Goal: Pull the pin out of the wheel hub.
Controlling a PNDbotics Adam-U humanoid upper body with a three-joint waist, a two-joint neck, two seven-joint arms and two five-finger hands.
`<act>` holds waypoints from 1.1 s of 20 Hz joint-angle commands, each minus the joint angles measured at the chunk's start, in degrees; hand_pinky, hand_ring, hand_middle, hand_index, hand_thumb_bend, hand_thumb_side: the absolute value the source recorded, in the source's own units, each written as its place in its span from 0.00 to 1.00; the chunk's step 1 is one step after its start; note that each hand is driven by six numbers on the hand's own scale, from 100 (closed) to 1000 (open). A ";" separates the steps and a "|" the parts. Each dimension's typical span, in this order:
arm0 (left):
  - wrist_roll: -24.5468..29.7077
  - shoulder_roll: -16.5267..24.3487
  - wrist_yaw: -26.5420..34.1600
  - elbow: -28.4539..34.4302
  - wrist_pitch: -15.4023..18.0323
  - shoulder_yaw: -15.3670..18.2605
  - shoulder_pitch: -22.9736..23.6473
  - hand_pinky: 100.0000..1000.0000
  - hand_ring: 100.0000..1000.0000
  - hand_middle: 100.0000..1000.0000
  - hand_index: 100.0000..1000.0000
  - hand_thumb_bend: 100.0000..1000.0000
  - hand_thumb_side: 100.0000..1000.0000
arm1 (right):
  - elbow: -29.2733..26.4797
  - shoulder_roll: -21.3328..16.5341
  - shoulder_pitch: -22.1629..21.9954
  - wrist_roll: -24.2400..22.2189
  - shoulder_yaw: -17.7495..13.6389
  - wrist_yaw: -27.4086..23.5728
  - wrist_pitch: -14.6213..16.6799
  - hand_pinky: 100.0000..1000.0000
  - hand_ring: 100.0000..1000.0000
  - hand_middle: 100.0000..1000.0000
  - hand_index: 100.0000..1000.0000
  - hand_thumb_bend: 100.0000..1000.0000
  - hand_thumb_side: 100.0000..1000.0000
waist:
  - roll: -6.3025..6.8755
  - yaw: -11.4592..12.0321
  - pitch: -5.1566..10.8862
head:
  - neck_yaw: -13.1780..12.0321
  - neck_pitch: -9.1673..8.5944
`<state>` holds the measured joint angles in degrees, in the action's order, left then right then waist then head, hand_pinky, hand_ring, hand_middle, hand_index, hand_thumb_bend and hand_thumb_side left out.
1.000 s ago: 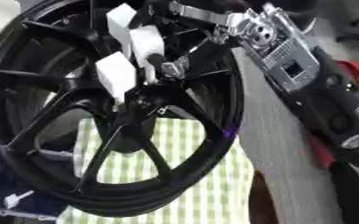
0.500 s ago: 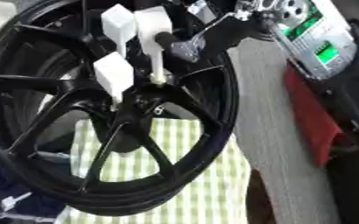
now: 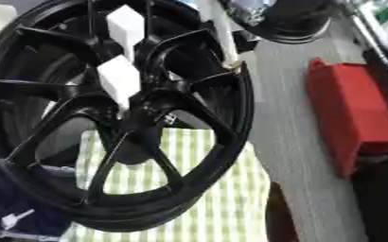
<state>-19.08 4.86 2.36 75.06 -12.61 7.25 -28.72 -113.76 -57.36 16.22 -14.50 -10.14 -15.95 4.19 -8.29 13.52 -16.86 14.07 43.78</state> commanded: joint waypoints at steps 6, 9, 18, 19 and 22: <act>-1.76 2.52 1.49 1.26 0.53 1.63 -0.28 0.69 0.60 0.47 0.66 0.04 1.00 | -0.83 7.90 -23.81 18.24 -16.44 7.79 4.63 0.38 0.27 0.11 0.45 0.00 0.05 | 1.14 -1.94 0.69 | -3.94 -0.87; -2.11 2.68 1.91 1.39 0.71 1.89 -0.35 0.69 0.60 0.47 0.66 0.04 1.00 | -0.83 15.72 -28.79 23.07 -17.48 17.03 5.13 0.41 0.29 0.13 0.46 0.00 0.00 | 1.67 -2.12 0.33 | -4.92 -1.44; -2.46 2.45 2.43 1.13 0.94 2.15 -0.52 0.69 0.61 0.47 0.66 0.03 1.00 | -0.83 36.09 -30.73 28.46 -13.91 44.71 -2.22 0.81 0.79 0.74 0.90 0.00 0.46 | 2.90 -2.22 0.03 | -6.27 -2.34; -2.47 2.45 2.45 1.08 0.94 2.16 -0.52 0.69 0.61 0.47 0.66 0.03 1.00 | -0.83 37.35 -30.51 28.55 -13.72 46.11 -3.12 0.81 0.80 0.76 0.92 0.00 0.50 | 2.95 -2.23 0.03 | -6.27 -2.37; -2.46 2.54 2.42 1.01 1.00 2.14 -0.49 0.69 0.61 0.47 0.66 0.03 1.00 | -0.83 39.29 -30.06 29.79 -13.55 46.54 -5.25 0.80 0.80 0.78 0.93 0.00 0.50 | 3.02 -2.30 0.03 | -6.17 -2.27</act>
<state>-21.34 6.53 4.48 75.29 -11.64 9.05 -28.61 -113.88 -17.93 -13.85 14.85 -23.52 29.56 -0.12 -5.51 11.33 -17.43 7.97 42.15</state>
